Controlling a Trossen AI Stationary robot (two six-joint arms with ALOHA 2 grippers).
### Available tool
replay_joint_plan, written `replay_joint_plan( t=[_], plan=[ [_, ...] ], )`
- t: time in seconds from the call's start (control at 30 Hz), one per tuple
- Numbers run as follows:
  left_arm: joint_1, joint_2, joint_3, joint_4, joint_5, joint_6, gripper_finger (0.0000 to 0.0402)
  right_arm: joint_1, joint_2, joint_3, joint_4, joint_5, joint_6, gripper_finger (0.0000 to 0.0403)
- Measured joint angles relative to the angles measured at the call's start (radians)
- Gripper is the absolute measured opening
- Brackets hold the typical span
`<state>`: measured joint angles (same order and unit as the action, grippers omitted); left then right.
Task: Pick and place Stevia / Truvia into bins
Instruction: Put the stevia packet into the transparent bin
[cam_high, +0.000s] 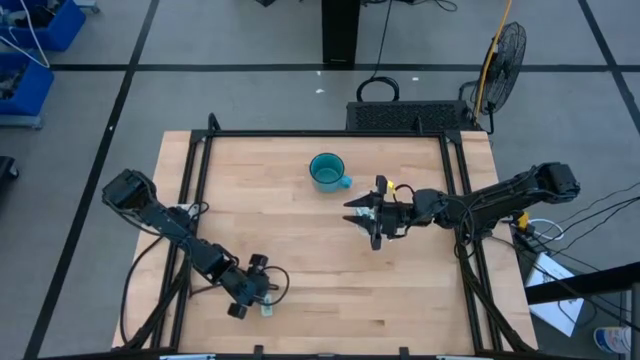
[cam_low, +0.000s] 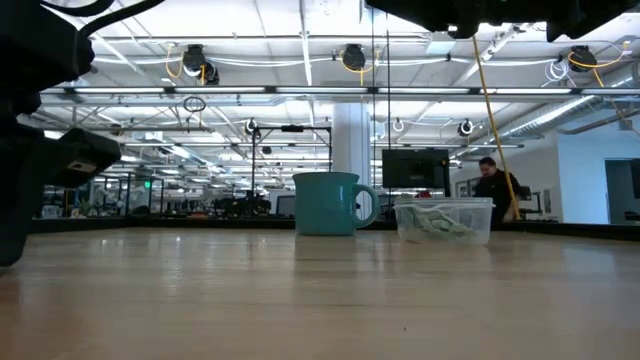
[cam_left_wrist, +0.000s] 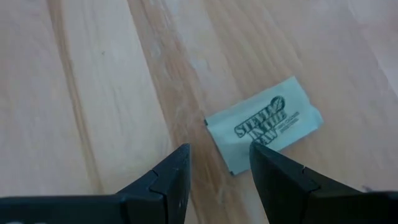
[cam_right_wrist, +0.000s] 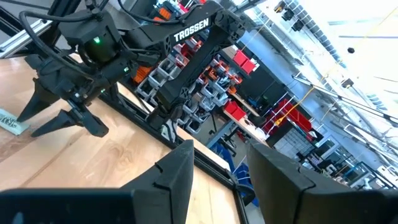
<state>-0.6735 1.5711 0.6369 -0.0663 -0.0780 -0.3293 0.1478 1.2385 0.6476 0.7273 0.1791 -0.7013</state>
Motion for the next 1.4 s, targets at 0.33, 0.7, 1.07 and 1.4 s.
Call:
replay_joint_plan(
  t=[0.33,0.7,1.07,1.4],
  plan=[
    [-0.008,0.058,0.002,0.058,0.032,-0.001,0.017,0.0,0.0,0.0,-0.002,0.001,0.008,0.0141],
    [0.003,0.101,0.004,0.076,0.023,0.07,0.0078,0.0,0.0,0.0,-0.027,0.002,0.008,0.0141],
    [0.112,0.081,0.001,0.161,-0.193,0.22,0.002,0.0,0.0,0.0,-0.028,0.002,0.008,0.0141],
    [0.425,0.075,0.013,0.425,-0.305,0.435,0.0009,0.0,0.0,0.0,-0.03,0.003,0.008,0.0141]
  ],
)
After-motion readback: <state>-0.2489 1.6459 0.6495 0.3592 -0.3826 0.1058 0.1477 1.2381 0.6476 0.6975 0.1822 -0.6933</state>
